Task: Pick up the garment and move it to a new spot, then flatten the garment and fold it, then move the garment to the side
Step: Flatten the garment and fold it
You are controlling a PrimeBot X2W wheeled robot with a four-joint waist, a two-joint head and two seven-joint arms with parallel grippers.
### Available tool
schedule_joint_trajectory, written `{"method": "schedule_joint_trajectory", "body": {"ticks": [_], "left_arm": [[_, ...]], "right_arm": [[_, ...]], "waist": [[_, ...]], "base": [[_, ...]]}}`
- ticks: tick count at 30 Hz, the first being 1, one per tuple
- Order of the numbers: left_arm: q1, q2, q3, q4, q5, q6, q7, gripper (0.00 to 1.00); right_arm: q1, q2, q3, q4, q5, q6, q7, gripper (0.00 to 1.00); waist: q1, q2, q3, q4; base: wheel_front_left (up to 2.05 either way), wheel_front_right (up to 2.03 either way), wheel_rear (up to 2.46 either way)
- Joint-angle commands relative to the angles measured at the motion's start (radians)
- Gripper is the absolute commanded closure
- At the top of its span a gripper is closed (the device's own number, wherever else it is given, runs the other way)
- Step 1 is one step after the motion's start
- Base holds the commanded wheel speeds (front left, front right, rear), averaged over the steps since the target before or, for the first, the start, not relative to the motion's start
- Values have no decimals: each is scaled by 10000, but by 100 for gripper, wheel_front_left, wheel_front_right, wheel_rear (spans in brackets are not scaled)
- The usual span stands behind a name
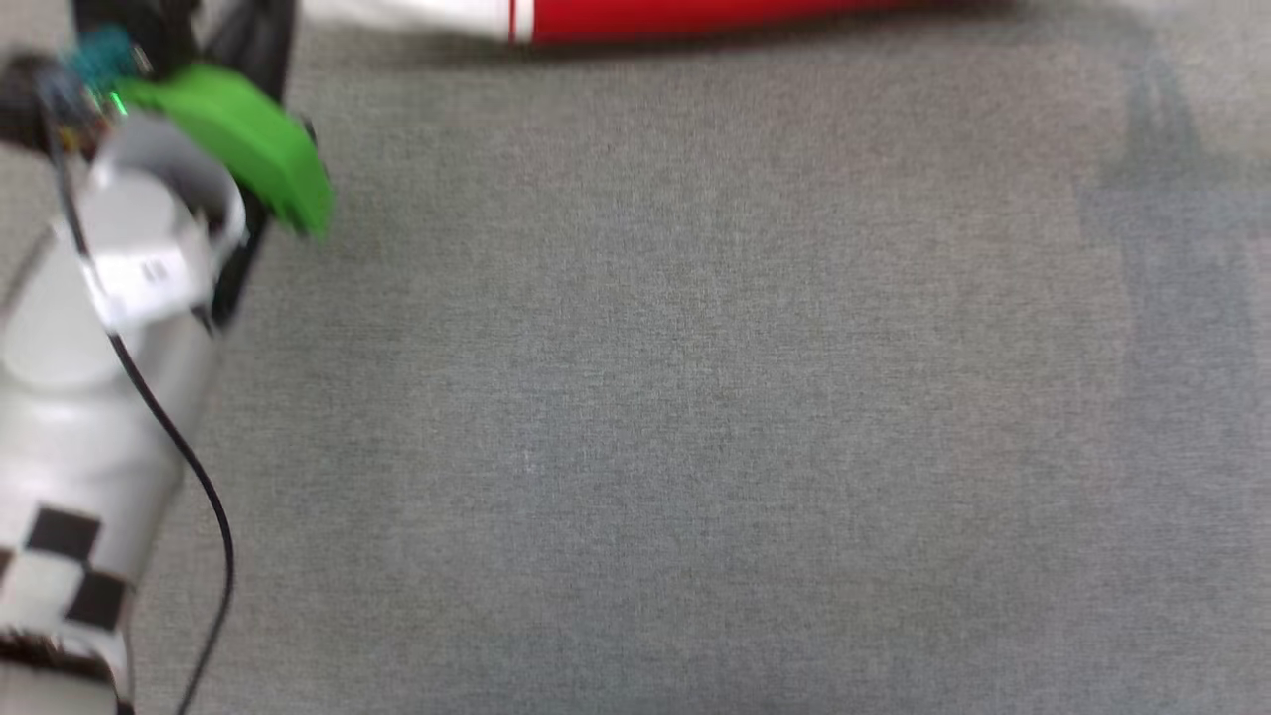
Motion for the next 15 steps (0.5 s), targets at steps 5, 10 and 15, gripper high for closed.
{"method": "schedule_joint_trajectory", "body": {"ticks": [5, 10, 15], "left_arm": [[1963, 133, -90, -780, -405, 285, 3, 100], [3536, 353, -299, -1665, -600, 499, 243, 100], [4904, 579, -539, -2475, -757, 724, 553, 100]], "right_arm": [[2056, -737, 398, -1085, 1131, -19, 341, 100], [3878, -1261, 510, -1960, 2132, -19, 594, 100], [5391, -1749, 674, -2672, 2811, -19, 927, 100]], "waist": [[1, 0, -1284, 115], [1, 0, -1885, 166], [1, 0, -2401, 208]], "base": [[0, 0, 0], [0, 0, 0], [0, 0, 0]]}}
